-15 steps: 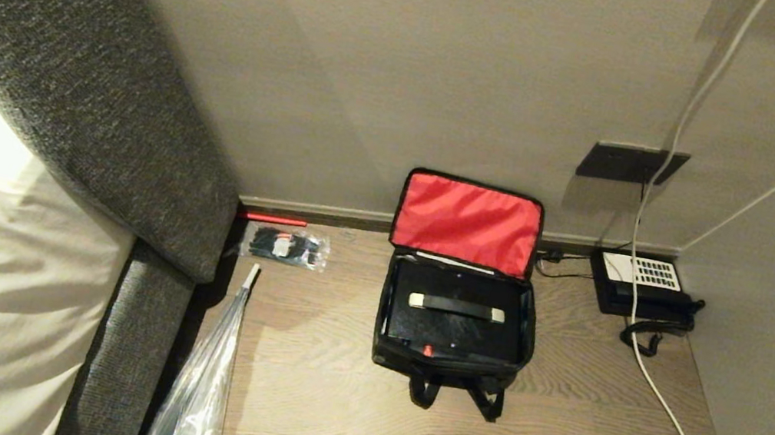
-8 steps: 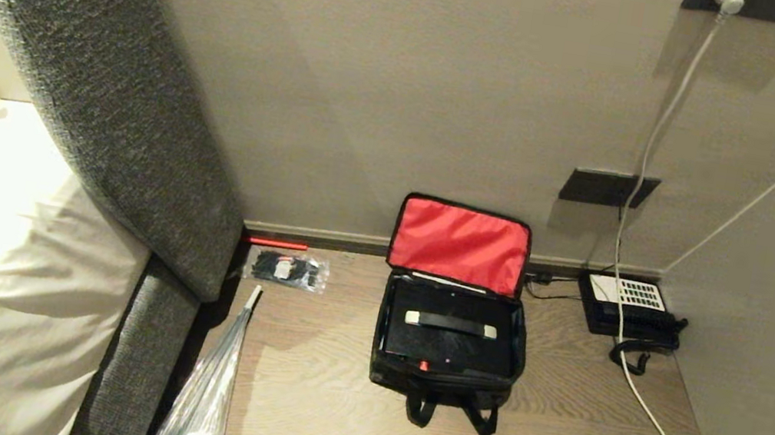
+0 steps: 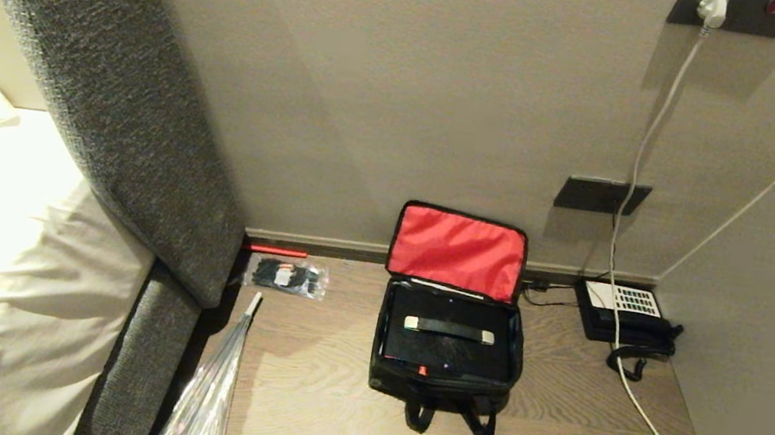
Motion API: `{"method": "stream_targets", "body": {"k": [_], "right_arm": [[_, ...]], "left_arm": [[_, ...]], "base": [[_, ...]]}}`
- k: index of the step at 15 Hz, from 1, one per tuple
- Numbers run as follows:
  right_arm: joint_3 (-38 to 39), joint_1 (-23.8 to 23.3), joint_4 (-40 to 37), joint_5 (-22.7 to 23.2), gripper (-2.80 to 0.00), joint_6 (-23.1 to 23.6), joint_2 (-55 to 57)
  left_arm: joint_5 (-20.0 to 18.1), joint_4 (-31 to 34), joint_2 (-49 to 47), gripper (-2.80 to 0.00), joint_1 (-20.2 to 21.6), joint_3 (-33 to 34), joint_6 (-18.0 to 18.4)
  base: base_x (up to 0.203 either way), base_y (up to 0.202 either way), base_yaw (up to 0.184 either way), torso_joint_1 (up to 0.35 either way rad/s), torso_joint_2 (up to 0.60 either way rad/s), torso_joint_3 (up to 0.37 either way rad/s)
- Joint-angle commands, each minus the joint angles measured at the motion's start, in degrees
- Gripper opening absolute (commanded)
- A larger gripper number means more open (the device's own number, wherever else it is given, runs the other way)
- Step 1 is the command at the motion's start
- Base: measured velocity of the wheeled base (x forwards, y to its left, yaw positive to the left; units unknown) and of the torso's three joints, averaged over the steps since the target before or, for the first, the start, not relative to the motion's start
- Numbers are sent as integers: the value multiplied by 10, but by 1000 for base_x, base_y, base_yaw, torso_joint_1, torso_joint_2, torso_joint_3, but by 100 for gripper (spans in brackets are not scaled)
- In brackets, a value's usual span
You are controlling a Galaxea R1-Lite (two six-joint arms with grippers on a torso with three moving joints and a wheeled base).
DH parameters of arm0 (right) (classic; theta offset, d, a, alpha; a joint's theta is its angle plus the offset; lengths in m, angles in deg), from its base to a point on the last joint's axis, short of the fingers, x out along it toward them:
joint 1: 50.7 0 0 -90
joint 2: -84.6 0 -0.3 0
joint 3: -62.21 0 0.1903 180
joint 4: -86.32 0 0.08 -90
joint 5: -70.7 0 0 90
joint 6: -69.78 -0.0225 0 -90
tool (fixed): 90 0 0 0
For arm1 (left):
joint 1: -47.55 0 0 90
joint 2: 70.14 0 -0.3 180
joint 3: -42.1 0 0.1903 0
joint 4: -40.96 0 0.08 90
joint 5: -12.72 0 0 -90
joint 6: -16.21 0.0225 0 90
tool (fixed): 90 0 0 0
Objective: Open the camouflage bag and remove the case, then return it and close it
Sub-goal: Grip the handle
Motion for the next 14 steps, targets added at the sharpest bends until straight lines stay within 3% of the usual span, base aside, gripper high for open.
{"method": "stream_targets", "body": {"k": [1, 14], "right_arm": [[7, 0, 0, 0, -280, 0, -17], [7, 0, 0, 0, -280, -2, -17]], "left_arm": [[0, 0, 1, -280, 0, 0, 0], [0, 0, 1, -280, 0, 0, 0]], "base": [[0, 0, 0, 0, 0, 0], [0, 0, 0, 0, 0, 0]]}}
